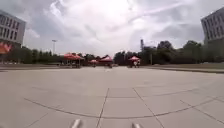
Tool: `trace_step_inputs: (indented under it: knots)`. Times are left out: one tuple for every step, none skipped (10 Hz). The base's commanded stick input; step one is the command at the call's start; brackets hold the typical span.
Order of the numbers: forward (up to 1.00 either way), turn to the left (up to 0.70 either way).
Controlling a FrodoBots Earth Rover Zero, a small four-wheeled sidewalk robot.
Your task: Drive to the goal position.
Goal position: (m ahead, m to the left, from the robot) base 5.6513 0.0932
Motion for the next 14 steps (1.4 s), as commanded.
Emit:
trace_step_inputs:
  knots:
    - [0.85,-0.01]
    - [0.85,-0.01]
    - [0.85,-0.01]
    - [0.85,-0.01]
    - [0.85,-0.01]
    - [0.85,-0.01]
    - [0.85,-0.01]
    - [0.85,-0.01]
    - [0.85,-0.01]
    - [0.85,-0.01]
    - [0.85,-0.01]
    - [0.85,-0.01]
    - [0.85,-0.01]
    - [0.85,-0.01]
